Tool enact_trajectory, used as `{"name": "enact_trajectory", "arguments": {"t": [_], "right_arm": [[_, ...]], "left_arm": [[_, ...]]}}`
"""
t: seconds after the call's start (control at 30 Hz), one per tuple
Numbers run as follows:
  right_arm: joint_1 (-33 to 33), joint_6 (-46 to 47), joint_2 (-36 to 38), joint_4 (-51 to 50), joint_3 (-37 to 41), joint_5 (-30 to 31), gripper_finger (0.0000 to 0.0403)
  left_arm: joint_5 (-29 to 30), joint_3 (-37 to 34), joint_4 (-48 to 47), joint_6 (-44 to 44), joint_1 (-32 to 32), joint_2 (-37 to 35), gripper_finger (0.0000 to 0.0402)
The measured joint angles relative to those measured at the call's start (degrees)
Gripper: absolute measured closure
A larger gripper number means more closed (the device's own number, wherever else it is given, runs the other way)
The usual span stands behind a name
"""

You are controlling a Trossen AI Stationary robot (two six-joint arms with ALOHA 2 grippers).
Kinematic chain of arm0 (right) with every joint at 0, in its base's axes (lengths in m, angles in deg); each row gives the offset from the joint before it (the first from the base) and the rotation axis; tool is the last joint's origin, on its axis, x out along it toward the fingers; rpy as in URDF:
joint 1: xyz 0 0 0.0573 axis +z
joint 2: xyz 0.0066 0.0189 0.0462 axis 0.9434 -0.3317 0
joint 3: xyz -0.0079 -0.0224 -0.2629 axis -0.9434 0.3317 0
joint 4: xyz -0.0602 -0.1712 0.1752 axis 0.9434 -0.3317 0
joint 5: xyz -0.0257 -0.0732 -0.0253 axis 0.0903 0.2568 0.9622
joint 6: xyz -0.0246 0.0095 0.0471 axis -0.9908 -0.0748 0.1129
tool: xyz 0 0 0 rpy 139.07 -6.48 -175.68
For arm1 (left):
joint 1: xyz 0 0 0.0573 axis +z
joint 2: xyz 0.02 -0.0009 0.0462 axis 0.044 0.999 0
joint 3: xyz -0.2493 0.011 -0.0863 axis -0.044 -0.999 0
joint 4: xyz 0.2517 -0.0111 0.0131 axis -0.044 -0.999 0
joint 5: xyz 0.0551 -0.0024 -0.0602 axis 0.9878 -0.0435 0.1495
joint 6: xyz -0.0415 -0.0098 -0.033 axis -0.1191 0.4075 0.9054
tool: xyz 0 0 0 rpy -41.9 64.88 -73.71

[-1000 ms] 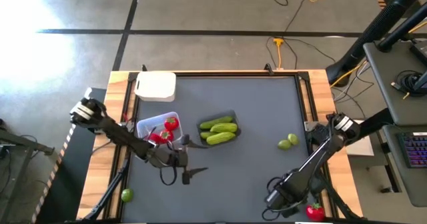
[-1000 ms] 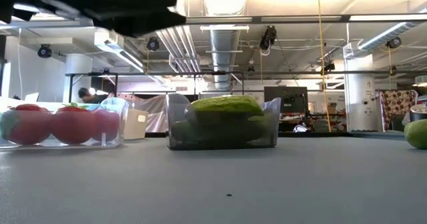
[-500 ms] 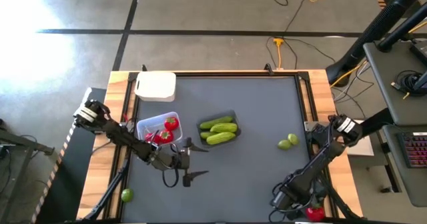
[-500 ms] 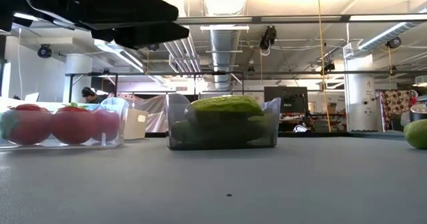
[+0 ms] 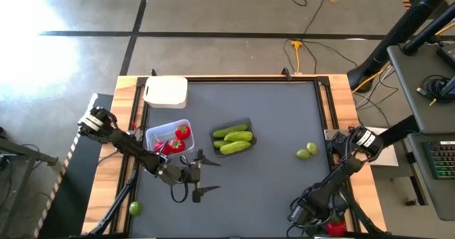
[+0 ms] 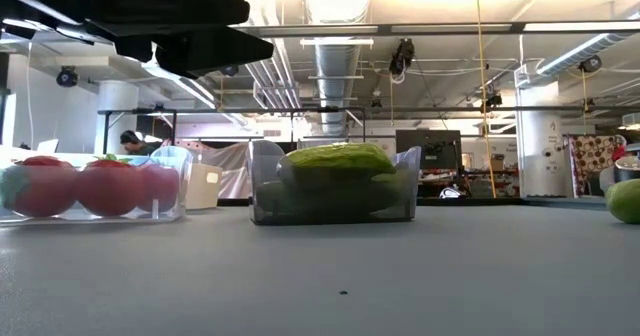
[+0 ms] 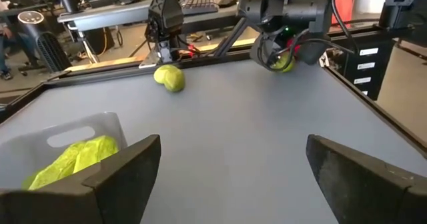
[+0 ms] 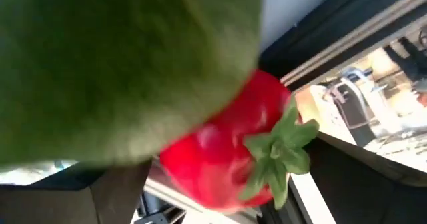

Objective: Sort produce into baskets
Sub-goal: Put the tomato into the transparent bin

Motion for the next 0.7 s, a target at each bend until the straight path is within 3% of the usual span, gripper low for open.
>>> {"name": "enact_trajectory", "arguments": {"t": [0.33, 0.5, 0.6, 0.7], "right_arm": [[-1.27, -7.13, -0.38, -2.73, -2.12, -0.24, 0.0124], [-3.77, -13.03, 1.85, -16.67, -9.58, 1.88, 0.0126], [-6.14, -15.71, 3.91, -29.77, -16.14, 7.83, 0.0126], [-9.27, -18.1, 5.43, -38.97, -23.08, 18.64, 0.0126]], "left_arm": [[0.15, -0.12, -0.11, -1.18, -0.69, 0.0, 0.0045], [0.18, -0.14, -0.11, -2.03, -0.88, -0.02, 0.0045], [0.02, -0.14, -0.09, -2.54, -1.36, -0.02, 0.0045], [0.0, -0.14, -0.09, -2.86, -1.74, -0.02, 0.0045]]}}
